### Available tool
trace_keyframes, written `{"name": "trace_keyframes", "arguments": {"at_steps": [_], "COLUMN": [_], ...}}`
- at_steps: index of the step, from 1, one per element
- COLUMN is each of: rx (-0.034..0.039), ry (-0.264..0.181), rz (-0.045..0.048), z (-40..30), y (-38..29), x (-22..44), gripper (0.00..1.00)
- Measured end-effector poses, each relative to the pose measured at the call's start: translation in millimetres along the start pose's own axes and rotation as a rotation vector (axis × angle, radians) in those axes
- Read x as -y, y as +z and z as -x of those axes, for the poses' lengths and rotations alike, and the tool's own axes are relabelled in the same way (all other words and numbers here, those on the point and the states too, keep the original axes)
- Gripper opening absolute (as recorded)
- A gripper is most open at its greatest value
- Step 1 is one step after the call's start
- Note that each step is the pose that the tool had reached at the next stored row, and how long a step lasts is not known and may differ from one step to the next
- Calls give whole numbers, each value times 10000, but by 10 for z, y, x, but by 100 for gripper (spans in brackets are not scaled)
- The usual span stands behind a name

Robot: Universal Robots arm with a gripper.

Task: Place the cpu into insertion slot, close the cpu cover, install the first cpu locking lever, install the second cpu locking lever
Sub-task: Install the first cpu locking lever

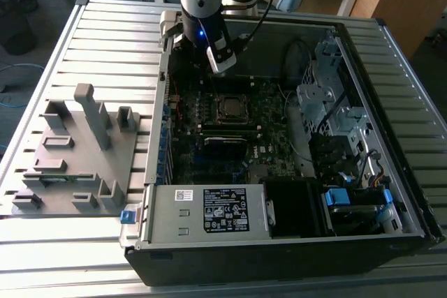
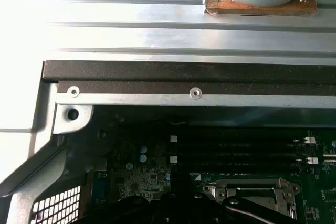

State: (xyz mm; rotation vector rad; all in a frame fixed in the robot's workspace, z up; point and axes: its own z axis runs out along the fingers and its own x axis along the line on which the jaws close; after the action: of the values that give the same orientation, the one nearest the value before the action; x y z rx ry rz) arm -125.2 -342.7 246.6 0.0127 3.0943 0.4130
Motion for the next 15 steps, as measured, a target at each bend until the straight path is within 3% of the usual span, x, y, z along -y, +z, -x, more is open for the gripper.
{"name": "trace_keyframes", "arguments": {"at_steps": [9, 15], "rx": [-2, -3], "ry": [-1, 1], "rz": [11, 11], "z": [8, 89], "y": [1, 6], "x": [1, 1], "gripper": [10, 10]}}
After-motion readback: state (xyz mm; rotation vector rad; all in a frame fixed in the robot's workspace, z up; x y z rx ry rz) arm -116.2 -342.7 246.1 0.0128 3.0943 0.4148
